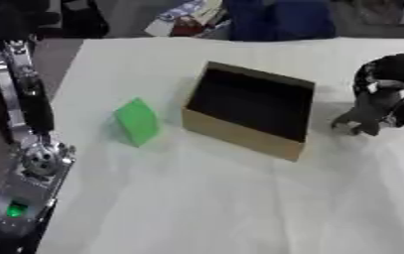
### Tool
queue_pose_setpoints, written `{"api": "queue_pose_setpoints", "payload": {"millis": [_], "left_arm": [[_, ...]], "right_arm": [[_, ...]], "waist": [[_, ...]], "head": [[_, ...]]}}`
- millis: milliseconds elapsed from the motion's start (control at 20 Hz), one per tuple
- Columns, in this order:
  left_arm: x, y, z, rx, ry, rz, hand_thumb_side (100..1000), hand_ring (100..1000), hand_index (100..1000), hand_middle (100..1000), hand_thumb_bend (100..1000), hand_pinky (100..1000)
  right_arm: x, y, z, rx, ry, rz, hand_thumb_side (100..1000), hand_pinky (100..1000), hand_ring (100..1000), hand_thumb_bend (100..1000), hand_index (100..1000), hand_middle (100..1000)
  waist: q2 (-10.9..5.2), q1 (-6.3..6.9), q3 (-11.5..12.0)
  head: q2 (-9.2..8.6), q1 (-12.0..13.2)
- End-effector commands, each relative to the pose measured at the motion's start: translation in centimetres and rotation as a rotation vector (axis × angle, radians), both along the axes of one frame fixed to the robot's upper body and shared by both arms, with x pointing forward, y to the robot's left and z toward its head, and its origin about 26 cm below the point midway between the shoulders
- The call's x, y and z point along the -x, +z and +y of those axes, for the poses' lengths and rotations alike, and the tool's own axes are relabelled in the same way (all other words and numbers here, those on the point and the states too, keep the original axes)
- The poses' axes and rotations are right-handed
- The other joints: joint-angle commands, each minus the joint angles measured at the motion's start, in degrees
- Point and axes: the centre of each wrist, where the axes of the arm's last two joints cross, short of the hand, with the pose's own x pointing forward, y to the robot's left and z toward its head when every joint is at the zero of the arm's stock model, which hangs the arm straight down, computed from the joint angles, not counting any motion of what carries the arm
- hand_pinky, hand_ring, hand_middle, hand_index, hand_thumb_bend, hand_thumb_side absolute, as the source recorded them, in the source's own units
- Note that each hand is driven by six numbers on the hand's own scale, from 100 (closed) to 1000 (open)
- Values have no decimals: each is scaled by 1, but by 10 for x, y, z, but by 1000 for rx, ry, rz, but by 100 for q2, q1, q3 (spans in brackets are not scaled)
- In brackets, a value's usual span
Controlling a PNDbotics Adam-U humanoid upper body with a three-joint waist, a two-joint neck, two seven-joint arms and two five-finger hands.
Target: Pick up objects on the table and place them in the box.
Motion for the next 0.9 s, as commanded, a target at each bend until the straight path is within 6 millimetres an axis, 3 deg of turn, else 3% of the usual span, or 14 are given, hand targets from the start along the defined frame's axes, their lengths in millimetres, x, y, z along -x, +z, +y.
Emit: {"api": "queue_pose_setpoints", "payload": {"millis": [50, 450, 500, 550, 600, 650, 700, 900], "left_arm": [[2, 8, -1, -10, -7, -28, 995, 639, 818, 631, 199, 604], [2, 9, -1, -11, -9, -33, 994, 639, 814, 631, 199, 605], [2, 9, -1, -11, -9, -33, 994, 639, 813, 631, 192, 605], [2, 9, -1, -11, -9, -32, 994, 639, 814, 631, 199, 605], [2, 9, -1, -10, -10, -32, 994, 639, 814, 631, 199, 605], [2, 9, -1, -10, -10, -32, 994, 639, 814, 631, 199, 605], [2, 8, -1, -10, -10, -32, 994, 639, 813, 631, 199, 605], [2, 9, -1, -9, -10, -35, 993, 639, 814, 632, 199, 605]], "right_arm": [[1, 17, -4, 145, 70, 42, 100, 750, 750, 394, 347, 344], [4, 33, 3, 113, 83, -21, 100, 738, 729, 379, 288, 290], [5, 38, 5, 103, 88, -36, 110, 738, 727, 285, 284, 286], [6, 43, 7, 95, 93, -50, 100, 737, 726, 374, 282, 283], [6, 47, 10, 87, 100, -62, 100, 737, 724, 369, 280, 280], [7, 51, 13, 79, 106, -72, 154, 736, 723, 223, 278, 279], [8, 56, 17, 68, 114, -85, 100, 736, 720, 354, 278, 274], [12, 78, 35, 10, 160, -128, 100, 736, 713, 331, 278, 267]], "waist": [[-99, -12, -3], [-110, -20, 5], [-111, -23, 7], [-112, -26, 9], [-112, -29, 11], [-112, -31, 13], [-113, -33, 19], [-116, -45, 32]], "head": [[-50, 14], [-45, 34], [-41, 35], [-38, 33], [-38, 32], [-38, 33], [-34, 33], [-28, 23]]}}
